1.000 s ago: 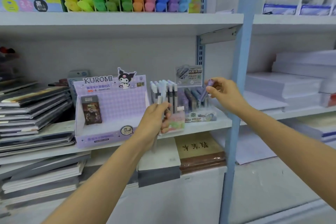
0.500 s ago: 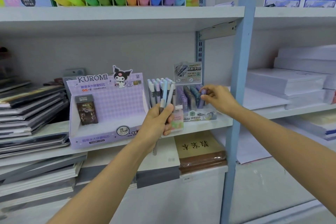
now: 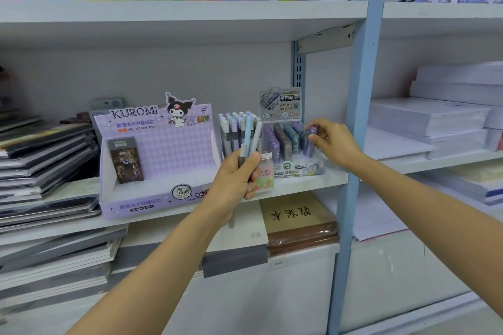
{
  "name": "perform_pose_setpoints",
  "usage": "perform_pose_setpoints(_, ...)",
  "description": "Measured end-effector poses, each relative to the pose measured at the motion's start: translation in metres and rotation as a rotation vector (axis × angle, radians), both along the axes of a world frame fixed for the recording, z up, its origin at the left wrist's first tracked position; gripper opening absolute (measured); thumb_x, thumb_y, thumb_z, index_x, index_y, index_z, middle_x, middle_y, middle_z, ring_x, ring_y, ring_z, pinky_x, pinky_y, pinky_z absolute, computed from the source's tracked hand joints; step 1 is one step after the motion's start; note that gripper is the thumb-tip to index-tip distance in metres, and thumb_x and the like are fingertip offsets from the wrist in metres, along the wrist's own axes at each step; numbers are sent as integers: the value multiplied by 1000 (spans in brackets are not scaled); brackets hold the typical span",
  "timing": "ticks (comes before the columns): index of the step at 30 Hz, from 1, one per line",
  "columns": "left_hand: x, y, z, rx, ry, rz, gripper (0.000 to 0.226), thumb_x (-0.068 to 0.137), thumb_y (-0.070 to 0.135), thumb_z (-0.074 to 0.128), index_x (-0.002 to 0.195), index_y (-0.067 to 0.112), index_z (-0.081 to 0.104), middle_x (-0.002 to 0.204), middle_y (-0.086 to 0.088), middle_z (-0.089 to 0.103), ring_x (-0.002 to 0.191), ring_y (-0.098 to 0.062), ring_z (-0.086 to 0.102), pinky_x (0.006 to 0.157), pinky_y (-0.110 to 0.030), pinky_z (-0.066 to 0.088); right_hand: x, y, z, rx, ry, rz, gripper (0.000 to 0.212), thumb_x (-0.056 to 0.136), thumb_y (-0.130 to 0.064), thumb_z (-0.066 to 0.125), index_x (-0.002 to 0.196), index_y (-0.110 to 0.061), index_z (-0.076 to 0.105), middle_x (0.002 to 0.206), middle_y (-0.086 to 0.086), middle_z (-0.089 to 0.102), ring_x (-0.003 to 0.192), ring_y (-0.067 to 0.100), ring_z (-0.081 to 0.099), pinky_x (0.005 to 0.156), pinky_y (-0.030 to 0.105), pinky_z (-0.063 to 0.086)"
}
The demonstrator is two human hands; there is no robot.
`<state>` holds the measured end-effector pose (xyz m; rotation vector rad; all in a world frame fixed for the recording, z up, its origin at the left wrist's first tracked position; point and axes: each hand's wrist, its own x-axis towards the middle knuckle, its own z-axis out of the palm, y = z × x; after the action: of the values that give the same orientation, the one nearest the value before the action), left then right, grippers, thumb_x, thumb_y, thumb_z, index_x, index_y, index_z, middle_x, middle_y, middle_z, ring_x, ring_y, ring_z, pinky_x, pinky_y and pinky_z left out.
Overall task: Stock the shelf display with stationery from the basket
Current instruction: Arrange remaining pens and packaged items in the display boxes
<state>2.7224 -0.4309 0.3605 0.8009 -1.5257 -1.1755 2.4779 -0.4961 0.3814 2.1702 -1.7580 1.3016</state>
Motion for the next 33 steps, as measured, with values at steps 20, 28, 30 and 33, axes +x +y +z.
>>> perform_pose_setpoints(20, 4, 1, -3, 5, 22, -6, 12, 100, 24, 53, 92, 15, 56, 60, 5, 44, 46, -9, 33, 41, -19, 32, -1, -8, -13, -36, 78, -101, 14, 92, -23, 64, 100, -13, 69, 97, 8, 59, 82, 20, 55, 74, 31, 44)
perform_pose_setpoints(28, 4, 5, -1, -55, -60, -1, 18, 97, 24, 57, 86, 11, 53, 62, -1, 43, 45, -10, 32, 41, -19, 32, 36, 28, 25, 57, -432, 385, 28, 96, -35, 55, 115, -16, 65, 98, -2, 67, 81, 6, 60, 75, 29, 52)
perform_pose_setpoints(30, 3, 8, 0, -83, -92, 2, 18, 96, 24, 59, 89, 7, 56, 61, -3, 42, 44, -9, 33, 41, -18, 32, 54, 39, 34, 177, -413, 576, 33, 94, -41, 55, 113, -17, 67, 93, -5, 68, 79, 3, 60, 73, 23, 51)
perform_pose_setpoints(33, 6, 12, 1, -123, -142, -5, 24, 95, 23, 60, 95, 0, 60, 59, 0, 44, 42, -7, 34, 41, -16, 33, 73, 47, 39, 230, -346, 704, 25, 88, -36, 63, 101, -17, 72, 88, 0, 68, 81, 9, 59, 75, 20, 50)
